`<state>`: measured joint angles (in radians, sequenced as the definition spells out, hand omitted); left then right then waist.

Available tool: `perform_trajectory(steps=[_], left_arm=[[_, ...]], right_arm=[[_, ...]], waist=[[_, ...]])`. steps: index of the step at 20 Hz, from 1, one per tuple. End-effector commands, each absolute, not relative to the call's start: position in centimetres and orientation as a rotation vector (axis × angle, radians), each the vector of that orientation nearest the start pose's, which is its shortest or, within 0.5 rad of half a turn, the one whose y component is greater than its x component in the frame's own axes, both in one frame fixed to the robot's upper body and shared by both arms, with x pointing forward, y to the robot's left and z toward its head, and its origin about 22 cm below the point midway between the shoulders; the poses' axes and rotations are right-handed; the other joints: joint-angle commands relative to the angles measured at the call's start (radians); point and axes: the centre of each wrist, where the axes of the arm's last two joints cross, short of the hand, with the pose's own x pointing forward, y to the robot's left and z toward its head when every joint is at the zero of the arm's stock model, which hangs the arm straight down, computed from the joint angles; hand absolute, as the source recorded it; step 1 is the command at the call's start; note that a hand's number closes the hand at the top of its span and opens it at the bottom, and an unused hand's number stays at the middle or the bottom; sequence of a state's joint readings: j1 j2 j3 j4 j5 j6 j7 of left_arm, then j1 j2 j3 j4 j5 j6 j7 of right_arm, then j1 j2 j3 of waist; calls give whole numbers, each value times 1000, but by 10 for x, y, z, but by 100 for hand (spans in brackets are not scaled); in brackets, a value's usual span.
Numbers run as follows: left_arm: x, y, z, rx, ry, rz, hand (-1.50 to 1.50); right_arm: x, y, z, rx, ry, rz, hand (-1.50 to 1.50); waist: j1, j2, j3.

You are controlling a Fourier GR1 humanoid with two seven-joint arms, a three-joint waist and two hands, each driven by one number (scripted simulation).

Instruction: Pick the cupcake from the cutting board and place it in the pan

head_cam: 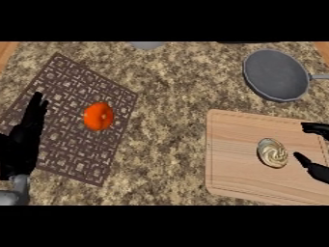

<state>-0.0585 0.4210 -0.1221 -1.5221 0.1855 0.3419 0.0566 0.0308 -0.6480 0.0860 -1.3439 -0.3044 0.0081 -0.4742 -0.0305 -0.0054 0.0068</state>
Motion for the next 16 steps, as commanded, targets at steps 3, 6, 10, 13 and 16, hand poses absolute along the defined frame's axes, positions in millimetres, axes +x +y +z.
perform_trajectory(steps=[3, 6, 10, 13, 16], left_arm=[[273, 278, 47, 255, -1605, -7, 0], [276, 284, 55, 237, -1597, -20, 0], [281, 296, 61, 247, -1616, -27, 0], [265, 282, 54, 228, -1596, -32, 0], [294, 292, 54, 237, -1612, -26, 0]], right_arm=[[180, -450, 38, -551, -1844, 461, -150], [166, -473, 74, -543, -1784, 548, -150], [172, -478, 122, -591, -1605, 806, -150], [178, -464, 160, -613, -1521, 865, -150], [192, -448, 195, -620, -1520, 855, -150]], waist=[[-28, -1, -8], [-8, 0, -8], [-4, 1, -11], [1, -5, -11], [4, 4, -10]])
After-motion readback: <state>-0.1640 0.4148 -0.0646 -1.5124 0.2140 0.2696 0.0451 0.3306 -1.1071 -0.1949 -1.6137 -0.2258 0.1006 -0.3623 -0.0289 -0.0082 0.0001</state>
